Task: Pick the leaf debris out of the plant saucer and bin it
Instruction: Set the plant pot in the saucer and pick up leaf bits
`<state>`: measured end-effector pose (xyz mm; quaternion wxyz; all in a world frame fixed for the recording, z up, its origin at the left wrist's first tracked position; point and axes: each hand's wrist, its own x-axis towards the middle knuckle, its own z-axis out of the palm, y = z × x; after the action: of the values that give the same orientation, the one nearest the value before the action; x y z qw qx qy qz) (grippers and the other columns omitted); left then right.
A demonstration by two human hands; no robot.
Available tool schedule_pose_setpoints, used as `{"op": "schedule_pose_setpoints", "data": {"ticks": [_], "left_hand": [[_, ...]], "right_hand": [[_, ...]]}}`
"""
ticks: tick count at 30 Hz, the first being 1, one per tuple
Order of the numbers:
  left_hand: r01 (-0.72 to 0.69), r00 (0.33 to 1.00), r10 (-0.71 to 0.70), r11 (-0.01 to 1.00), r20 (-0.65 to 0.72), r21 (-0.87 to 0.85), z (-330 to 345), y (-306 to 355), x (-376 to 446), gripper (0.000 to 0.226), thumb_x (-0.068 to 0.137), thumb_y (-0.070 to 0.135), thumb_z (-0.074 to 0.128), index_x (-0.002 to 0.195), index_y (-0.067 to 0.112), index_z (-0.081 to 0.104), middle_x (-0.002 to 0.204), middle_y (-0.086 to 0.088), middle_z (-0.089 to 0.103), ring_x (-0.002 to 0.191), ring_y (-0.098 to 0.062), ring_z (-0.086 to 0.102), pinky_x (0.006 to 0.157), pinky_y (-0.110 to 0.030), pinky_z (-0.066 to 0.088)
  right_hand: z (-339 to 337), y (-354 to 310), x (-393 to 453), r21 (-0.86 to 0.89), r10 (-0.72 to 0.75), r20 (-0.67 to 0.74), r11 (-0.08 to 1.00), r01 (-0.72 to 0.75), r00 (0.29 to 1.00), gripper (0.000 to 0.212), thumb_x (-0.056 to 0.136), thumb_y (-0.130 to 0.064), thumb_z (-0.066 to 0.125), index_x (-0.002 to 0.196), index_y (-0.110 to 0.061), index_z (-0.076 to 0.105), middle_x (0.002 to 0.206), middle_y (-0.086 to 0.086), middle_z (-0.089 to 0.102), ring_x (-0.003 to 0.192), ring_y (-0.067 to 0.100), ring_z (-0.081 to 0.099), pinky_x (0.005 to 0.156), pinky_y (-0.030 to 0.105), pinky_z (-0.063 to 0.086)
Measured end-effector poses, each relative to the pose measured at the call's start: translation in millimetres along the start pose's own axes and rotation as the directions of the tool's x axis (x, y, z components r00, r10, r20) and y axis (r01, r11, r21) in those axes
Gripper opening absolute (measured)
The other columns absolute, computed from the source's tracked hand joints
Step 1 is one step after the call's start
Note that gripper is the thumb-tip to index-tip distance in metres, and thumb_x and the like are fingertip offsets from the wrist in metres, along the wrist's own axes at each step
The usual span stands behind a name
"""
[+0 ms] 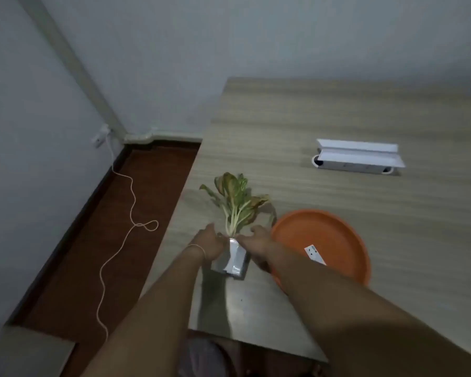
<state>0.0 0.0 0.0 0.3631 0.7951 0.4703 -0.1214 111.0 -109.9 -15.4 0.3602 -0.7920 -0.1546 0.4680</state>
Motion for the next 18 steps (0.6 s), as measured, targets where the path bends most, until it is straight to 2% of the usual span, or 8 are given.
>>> {"op": "schedule_pose_setpoints", "data": {"ticks": [2, 3, 4, 6, 9, 11, 14, 18], "left_hand": [[0.05, 0.999, -0.049, 0.995, 0.005, -0.083, 13.5, -1.4, 2.0, 0.067, 0.09, 0.05, 0.039, 0.138, 0.002, 0.036, 0.142, -0.023, 0.047, 0.129, -0.036, 0.048, 0.106, -0.039, 0.039], [0.048, 0.999, -0.047, 0.993, 0.011, -0.104, 21.5, -4.7, 4.2, 0.072, 0.085, 0.059, 0.034, 0.135, 0.008, 0.044, 0.138, -0.02, 0.053, 0.124, -0.035, 0.052, 0.105, -0.04, 0.042], [0.03, 1.0, -0.029, 0.99, 0.01, -0.139, 27.5, -9.6, 4.7, 0.076, 0.079, 0.068, 0.029, 0.129, 0.015, 0.052, 0.132, -0.016, 0.059, 0.118, -0.032, 0.057, 0.102, -0.041, 0.045], [-0.017, 1.0, 0.014, 0.98, -0.019, -0.198, 42.6, -25.3, 15.4, 0.075, 0.073, 0.072, 0.027, 0.118, 0.022, 0.061, 0.119, -0.01, 0.068, 0.107, -0.028, 0.063, 0.095, -0.041, 0.051], [-0.079, 0.996, 0.068, 0.974, -0.056, -0.212, 32.6, -12.3, -0.6, 0.063, 0.077, 0.068, 0.034, 0.111, 0.025, 0.065, 0.109, -0.006, 0.071, 0.099, -0.026, 0.066, 0.089, -0.041, 0.054], [-0.113, 0.993, 0.103, 0.967, -0.054, -0.23, 26.4, -0.2, -4.3, 0.051, 0.083, 0.061, 0.038, 0.108, 0.025, 0.065, 0.105, -0.005, 0.07, 0.095, -0.025, 0.066, 0.086, -0.042, 0.056], [-0.173, 0.983, 0.15, 0.951, -0.11, -0.256, 13.1, 33.6, -7.9, 0.041, 0.086, 0.052, 0.046, 0.11, 0.022, 0.06, 0.107, -0.005, 0.066, 0.097, -0.026, 0.063, 0.086, -0.038, 0.052], [-0.223, 0.973, 0.195, 0.929, -0.12, -0.296, 14.2, 79.0, -3.8, 0.033, 0.087, 0.045, 0.051, 0.104, 0.017, 0.055, 0.098, -0.005, 0.063, 0.092, -0.025, 0.061, 0.078, -0.034, 0.048]], "right_hand": [[14.5, 8.1, 3.8, 0.116, 0.116, 0.009, 0.986, -0.117, 0.993, 0.072, 0.08, -0.065, 0.057, 0.125, -0.008, 0.055, 0.114, 0.01, 0.061, 0.09, 0.029, 0.064, 0.068, 0.03, 0.048], [19.8, 14.9, 6.4, 0.175, 0.157, 0.041, 0.971, -0.161, 0.987, 0.072, 0.075, -0.071, 0.054, 0.118, -0.013, 0.058, 0.109, 0.011, 0.065, 0.085, 0.028, 0.065, 0.065, 0.033, 0.054], [22.1, 18.4, 6.8, 0.249, 0.173, 0.055, 0.951, -0.181, 0.983, 0.071, 0.072, -0.074, 0.052, 0.112, -0.015, 0.059, 0.107, 0.012, 0.067, 0.086, 0.03, 0.067, 0.066, 0.039, 0.06], [23.2, 17.7, 2.0, 0.313, 0.205, 0.063, 0.925, -0.214, 0.977, 0.067, 0.073, -0.072, 0.055, 0.109, -0.015, 0.058, 0.108, 0.012, 0.066, 0.093, 0.032, 0.068, 0.071, 0.05, 0.063], [15.3, 16.6, 0.4, 0.376, 0.179, 0.05, 0.908, -0.184, 0.983, 0.054, 0.077, -0.066, 0.062, 0.095, -0.016, 0.057, 0.107, 0.012, 0.066, 0.095, 0.031, 0.068, 0.076, 0.051, 0.062], [5.0, 15.4, 1.6, 0.386, 0.154, 0.057, 0.908, -0.164, 0.986, 0.053, 0.074, -0.066, 0.064, 0.092, -0.017, 0.061, 0.103, 0.012, 0.069, 0.093, 0.031, 0.07, 0.077, 0.051, 0.063], [-22.2, 4.6, -2.7, 0.41, 0.056, 0.003, 0.91, -0.052, 0.998, 0.04, 0.083, -0.056, 0.065, 0.086, -0.016, 0.064, 0.098, 0.014, 0.071, 0.092, 0.03, 0.071, 0.082, 0.05, 0.062], [-70.3, 2.5, -10.8, 0.489, -0.083, -0.082, 0.865, 0.113, 0.993, 0.038, 0.081, -0.053, 0.071, 0.097, -0.019, 0.067, 0.098, 0.002, 0.074, 0.092, 0.019, 0.071, 0.088, 0.048, 0.06]]}}
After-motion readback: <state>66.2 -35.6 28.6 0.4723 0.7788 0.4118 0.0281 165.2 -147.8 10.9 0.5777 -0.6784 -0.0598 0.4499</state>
